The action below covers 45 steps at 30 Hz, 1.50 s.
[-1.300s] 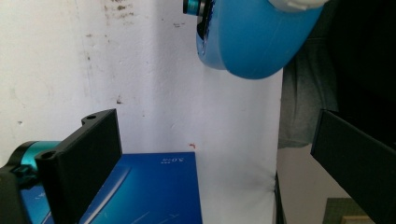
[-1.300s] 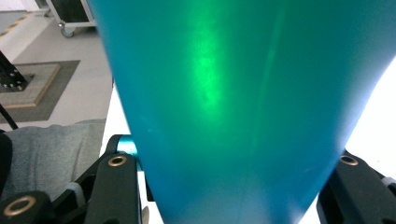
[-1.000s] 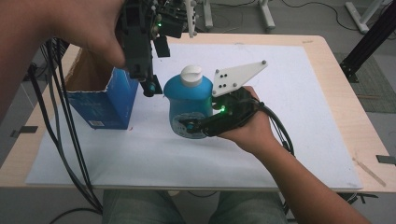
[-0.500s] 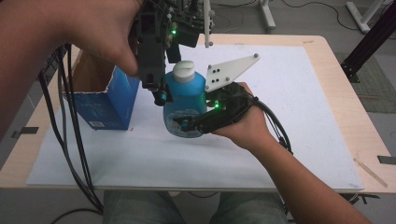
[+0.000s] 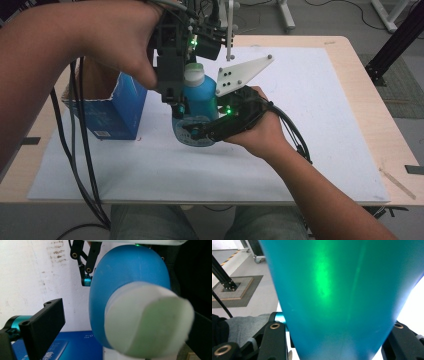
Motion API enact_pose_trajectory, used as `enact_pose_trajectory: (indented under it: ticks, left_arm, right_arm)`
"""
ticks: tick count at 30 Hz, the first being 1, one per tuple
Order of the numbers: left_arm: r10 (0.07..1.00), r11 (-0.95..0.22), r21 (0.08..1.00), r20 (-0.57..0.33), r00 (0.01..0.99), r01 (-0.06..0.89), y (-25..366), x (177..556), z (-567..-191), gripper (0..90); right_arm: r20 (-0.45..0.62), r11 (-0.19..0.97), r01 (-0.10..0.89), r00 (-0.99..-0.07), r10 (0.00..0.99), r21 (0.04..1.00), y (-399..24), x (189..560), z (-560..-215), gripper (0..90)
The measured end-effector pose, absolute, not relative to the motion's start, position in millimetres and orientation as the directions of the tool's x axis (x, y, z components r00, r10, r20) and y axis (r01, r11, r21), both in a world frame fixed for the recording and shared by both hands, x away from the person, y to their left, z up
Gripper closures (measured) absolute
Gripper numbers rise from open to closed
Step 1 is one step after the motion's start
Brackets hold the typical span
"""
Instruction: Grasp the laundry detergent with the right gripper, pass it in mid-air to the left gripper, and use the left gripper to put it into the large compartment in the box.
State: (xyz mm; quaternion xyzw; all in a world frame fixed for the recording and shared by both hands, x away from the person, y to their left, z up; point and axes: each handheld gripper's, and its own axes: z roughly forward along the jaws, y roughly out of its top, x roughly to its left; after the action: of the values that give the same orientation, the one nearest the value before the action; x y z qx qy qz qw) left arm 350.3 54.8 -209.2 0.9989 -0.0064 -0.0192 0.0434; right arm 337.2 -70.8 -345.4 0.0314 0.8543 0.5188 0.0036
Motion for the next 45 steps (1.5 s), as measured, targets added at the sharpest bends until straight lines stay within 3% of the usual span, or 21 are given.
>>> enact_pose_trajectory:
  ticks: [13, 16, 45]
  left_arm:
    - [-0.017, -0.997, 0.07, -0.021, 1.0, -0.015, 48.9, 350.6, -214.7, 2.9]
    - [-0.015, -0.998, 0.064, -0.013, 1.0, -0.014, 48.4, 351.2, -213.9, 9.6]
    - [-0.007, -0.999, 0.044, -0.004, 1.0, -0.007, 40.0, 350.9, -216.4, 18.6]
  right_arm:
    - [0.016, 0.457, 0.041, -0.998, 0.059, 0.888, -71.1, 338.0, -345.3, 45.7]
    - [0.015, 0.453, 0.041, -0.998, 0.061, 0.89, -71.8, 338.4, -345.2, 45.7]
    - [0.038, 0.446, 0.059, -0.998, 0.058, 0.893, -72.7, 337.7, -344.7, 45.8]
